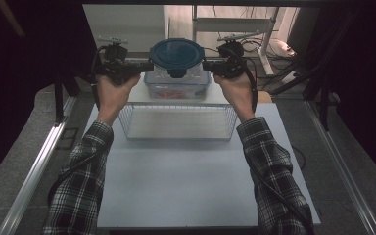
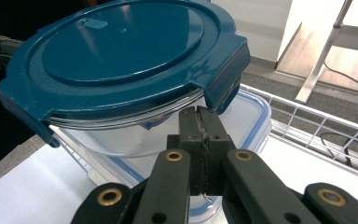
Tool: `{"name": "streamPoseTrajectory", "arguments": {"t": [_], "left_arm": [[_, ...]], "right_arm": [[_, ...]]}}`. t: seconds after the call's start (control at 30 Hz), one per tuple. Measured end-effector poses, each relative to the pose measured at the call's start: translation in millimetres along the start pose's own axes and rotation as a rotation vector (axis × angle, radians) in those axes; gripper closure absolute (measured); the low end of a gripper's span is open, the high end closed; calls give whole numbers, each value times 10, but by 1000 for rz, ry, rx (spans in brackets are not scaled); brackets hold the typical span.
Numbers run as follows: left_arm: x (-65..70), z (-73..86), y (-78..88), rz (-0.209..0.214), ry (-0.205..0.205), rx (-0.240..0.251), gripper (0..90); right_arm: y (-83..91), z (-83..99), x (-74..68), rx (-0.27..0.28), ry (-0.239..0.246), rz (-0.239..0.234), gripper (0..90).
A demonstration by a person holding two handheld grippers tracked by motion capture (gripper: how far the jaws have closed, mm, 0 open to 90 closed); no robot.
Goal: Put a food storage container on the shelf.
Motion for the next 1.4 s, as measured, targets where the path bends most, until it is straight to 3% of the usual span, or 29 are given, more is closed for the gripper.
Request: {"name": "streamPoseTrajectory", "arguments": {"t": [0.07,0.17,0.27,0.37,0.5,0.63,0.87,1.07,1.4], "left_arm": [[51,40,37,26,-8,3,840],[148,100,103,48,-36,21,663],[251,185,154,71,-64,18,517],[307,288,175,65,-85,5,400],[368,456,180,63,-112,1,294],[412,650,171,78,-110,5,218],[459,984,136,86,-116,-27,194],[507,1211,124,99,-101,-26,164],[590,1476,83,92,-119,-49,109]], "right_arm": [[35,19,-21,7,9,-14,860],[82,99,-80,0,7,-46,762],[121,214,-165,-9,32,-66,626],[148,321,-231,-7,59,-73,470],[155,448,-287,-4,80,-86,324],[152,609,-318,-4,101,-98,214],[165,866,-376,-7,133,-110,139],[176,1015,-415,-4,137,-123,104],[152,1274,-462,-27,175,-115,61]]}}
Point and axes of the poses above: each handheld gripper's, and its own axes: y roughly backward along the jaws, z roughly out of its underside, x roughly to its right, the point moved 10 cm from there along -y, roughly forward along the jaws, and after that the axes turned 3 degrees about -y, right-handed, at the moved point
